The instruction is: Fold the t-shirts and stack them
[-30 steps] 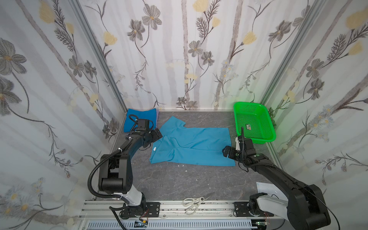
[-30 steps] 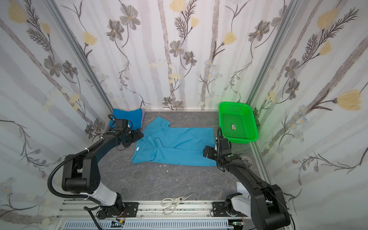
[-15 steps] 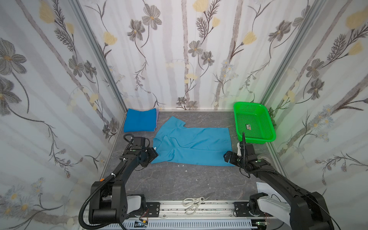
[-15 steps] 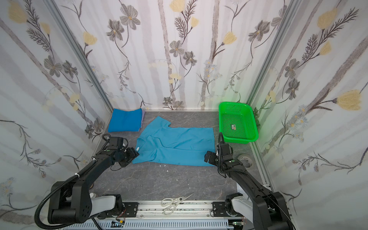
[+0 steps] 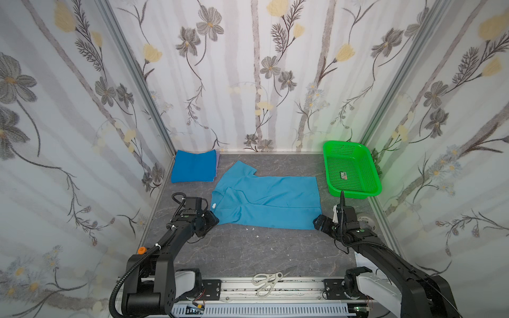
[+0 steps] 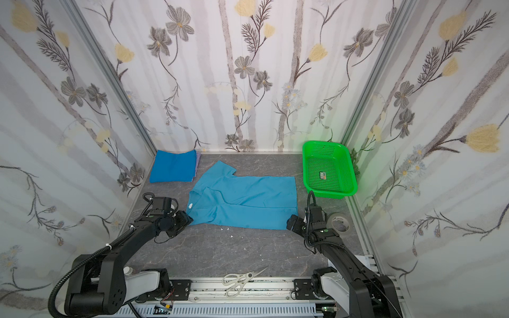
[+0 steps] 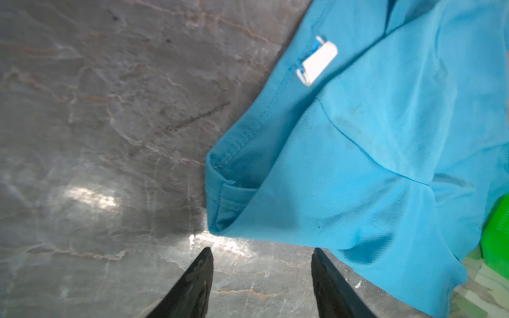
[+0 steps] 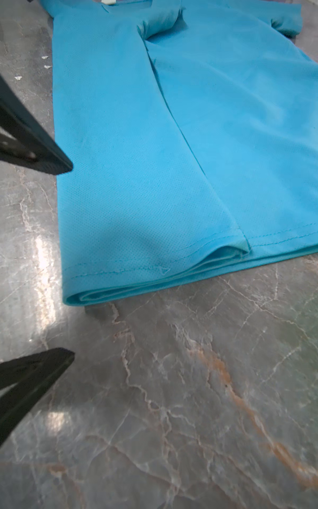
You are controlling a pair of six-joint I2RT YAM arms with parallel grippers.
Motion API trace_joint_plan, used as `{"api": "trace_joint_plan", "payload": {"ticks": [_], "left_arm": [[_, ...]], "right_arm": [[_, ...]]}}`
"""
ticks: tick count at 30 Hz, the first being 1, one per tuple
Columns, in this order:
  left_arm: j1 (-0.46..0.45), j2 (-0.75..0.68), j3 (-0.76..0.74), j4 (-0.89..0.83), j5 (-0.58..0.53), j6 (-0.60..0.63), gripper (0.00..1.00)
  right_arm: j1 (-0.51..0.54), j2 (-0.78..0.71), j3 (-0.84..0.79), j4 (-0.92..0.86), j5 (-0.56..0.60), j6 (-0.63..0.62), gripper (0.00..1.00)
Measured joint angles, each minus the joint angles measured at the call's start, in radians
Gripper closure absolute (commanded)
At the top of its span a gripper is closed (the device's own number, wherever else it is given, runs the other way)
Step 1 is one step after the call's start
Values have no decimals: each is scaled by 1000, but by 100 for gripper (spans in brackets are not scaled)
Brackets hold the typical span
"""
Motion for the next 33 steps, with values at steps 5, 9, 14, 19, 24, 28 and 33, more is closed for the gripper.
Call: {"api": "trace_joint_plan", "payload": {"ticks": [5, 9, 14, 19, 24, 28, 33], "left_arm": [[2, -90, -48, 2, -98, -64, 61], [10, -88, -68, 31, -120, -91, 63], [10, -49, -95, 95, -119, -110, 63], [11, -25, -100, 141, -136, -115, 65], [17, 27, -95, 199, -145, -114, 76], [19, 49, -93, 236, -145, -115, 83], [19, 47, -99, 240, -153, -113, 100]], "right_arm": [[-9, 5, 1, 3, -4, 0, 1], [-22, 13, 0, 7, -12, 3, 1], [-45, 17, -1, 10, -27, 3, 2], [-52, 17, -1, 14, -32, 2, 2], [-54, 23, -1, 18, -46, -1, 2], [-54, 37, -3, 26, -50, -2, 6], [-55, 80, -5, 57, -54, -12, 20]]}}
